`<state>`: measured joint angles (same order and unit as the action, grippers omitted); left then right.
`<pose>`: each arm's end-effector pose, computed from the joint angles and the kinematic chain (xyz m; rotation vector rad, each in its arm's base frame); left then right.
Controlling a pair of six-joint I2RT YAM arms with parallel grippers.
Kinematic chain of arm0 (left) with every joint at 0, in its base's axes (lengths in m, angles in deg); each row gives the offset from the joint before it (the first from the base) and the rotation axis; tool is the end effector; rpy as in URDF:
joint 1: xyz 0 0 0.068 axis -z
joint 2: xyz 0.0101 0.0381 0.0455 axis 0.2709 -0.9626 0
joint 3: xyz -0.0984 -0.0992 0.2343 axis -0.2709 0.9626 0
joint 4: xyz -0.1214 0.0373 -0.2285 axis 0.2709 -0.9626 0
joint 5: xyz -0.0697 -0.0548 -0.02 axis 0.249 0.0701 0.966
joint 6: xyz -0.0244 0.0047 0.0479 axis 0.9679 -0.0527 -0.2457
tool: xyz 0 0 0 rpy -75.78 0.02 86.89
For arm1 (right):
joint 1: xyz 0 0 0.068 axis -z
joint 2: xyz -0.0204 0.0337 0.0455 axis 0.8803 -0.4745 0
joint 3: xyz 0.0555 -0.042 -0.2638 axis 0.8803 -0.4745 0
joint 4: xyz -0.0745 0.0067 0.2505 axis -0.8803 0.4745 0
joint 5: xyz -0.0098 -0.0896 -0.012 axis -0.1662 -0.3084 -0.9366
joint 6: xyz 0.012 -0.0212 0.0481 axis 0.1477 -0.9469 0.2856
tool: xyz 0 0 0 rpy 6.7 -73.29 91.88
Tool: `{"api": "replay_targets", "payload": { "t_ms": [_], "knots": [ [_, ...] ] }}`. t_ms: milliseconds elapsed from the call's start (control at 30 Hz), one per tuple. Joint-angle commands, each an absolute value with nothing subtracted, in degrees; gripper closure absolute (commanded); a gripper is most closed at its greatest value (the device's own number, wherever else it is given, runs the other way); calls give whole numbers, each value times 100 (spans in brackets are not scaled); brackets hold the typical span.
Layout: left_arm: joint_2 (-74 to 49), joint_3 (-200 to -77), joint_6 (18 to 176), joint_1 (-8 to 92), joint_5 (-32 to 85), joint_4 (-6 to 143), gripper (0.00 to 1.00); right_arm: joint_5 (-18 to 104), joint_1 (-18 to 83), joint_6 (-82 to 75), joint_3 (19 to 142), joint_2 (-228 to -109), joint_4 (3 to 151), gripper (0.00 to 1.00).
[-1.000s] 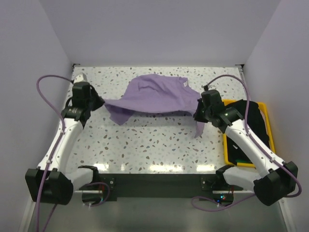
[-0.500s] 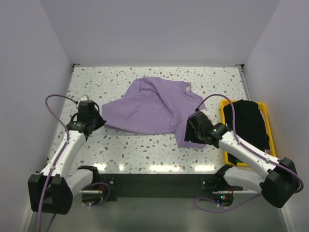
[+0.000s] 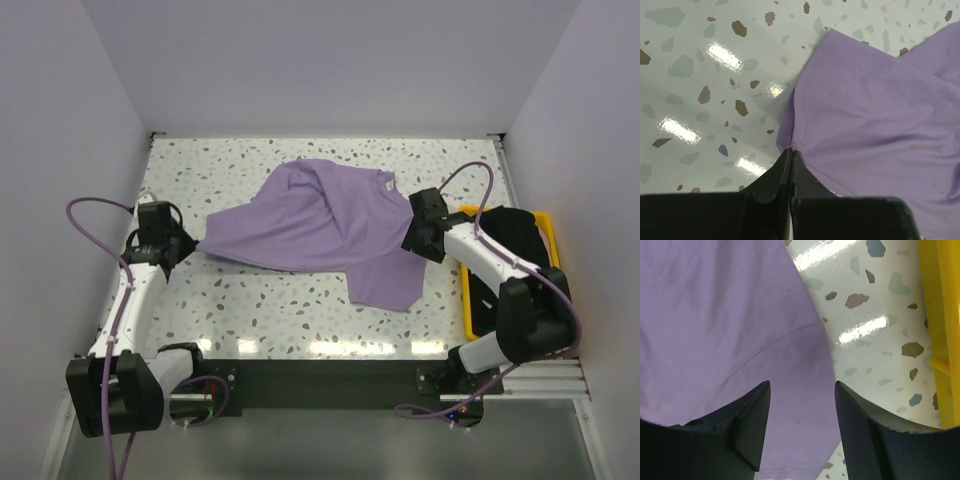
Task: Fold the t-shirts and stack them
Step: Flatten the tshirt out
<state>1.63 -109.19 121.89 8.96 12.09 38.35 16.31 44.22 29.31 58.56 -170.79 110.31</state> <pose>0.2176 0.0296 0.2472 -0.9237 2.1806 -0.1250 0.2707 0.0729 0.2121 0.5944 2.5053 -0.0863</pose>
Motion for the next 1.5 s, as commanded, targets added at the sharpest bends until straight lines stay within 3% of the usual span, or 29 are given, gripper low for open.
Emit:
{"api": "replay_targets", "payload": {
  "t_ms": [0, 500, 600, 667, 700, 767, 1033, 1267, 1467],
  "knots": [
    [132, -11088, 12038, 825, 1402, 4131, 100, 1552, 4726, 2845, 6160, -17529, 10591, 42],
    [193, -10912, 12126, 816, 1736, 4378, 100, 1466, 4954, 2907, 6240, -18674, 9800, 44],
    [237, -10912, 12126, 816, 1736, 4377, 100, 1519, 5060, 2880, 6205, -18717, 9677, 53],
    [272, -10903, 12135, 825, 1754, 4377, 100, 1649, 5086, 2863, 6213, -18744, 9606, 72],
    [281, -10903, 12126, 816, 1762, 4360, 100, 1694, 5078, 2845, 6231, -18761, 9606, 87],
    [334, -10938, 12117, 816, 1771, 4342, 100, 1895, 5078, 2845, 6240, -18674, 9685, 99],
    [694, -11482, 12012, 825, 2113, 4167, 100, 2151, 5078, 2635, 6643, -16482, 10677, 100],
    [1493, -12754, 11924, 825, 2140, 3473, 100, 2292, 5078, 2397, 8143, -14713, 12161, 100],
    [1890, -14038, 11950, 834, 2132, 2875, 100, 2485, 5078, 2204, 9742, -14147, 13102, 100]
  ]
}}
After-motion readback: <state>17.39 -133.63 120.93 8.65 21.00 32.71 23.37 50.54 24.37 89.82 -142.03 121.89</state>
